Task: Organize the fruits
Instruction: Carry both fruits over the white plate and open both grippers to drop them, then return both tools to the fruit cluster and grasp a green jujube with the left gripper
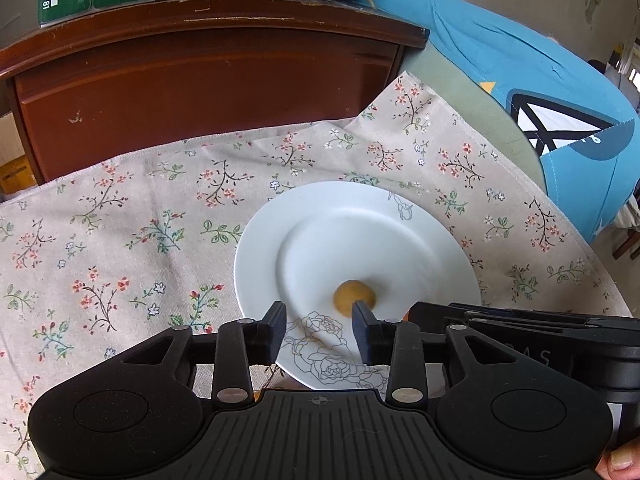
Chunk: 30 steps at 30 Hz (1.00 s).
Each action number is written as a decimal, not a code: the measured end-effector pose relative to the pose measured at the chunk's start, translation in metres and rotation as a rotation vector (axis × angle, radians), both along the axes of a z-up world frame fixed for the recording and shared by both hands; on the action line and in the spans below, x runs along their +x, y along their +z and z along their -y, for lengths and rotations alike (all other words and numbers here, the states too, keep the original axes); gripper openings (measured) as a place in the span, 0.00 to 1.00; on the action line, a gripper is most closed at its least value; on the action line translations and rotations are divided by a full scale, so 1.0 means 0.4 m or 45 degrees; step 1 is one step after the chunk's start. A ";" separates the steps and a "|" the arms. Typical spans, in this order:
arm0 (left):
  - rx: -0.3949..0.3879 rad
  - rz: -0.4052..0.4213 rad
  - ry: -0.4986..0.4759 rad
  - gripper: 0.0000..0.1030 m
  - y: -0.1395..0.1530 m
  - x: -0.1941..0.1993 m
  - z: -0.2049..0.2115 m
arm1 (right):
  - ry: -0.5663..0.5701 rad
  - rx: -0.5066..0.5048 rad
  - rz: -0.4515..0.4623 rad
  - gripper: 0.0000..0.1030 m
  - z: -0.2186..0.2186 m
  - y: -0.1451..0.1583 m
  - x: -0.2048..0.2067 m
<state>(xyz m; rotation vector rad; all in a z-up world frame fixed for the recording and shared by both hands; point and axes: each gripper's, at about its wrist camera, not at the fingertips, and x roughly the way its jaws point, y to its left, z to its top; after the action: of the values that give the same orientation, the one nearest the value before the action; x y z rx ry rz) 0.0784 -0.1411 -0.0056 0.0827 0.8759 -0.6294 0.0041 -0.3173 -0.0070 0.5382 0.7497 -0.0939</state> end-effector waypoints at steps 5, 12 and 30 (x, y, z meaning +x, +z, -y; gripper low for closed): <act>-0.009 0.041 0.044 0.56 0.034 -0.006 -0.032 | -0.027 0.035 0.072 0.33 0.014 0.029 -0.011; 0.034 0.069 0.107 0.66 0.078 -0.006 -0.087 | 0.003 0.024 0.129 0.38 0.005 0.054 -0.022; 0.085 0.013 0.281 0.71 0.093 -0.045 -0.284 | 0.255 -0.018 0.078 0.38 -0.110 0.039 -0.081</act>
<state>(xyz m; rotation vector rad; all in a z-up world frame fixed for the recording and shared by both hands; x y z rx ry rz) 0.0604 -0.0275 0.0315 0.0488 0.8826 -0.3935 -0.0283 -0.2733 0.0087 0.4484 0.7385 0.1027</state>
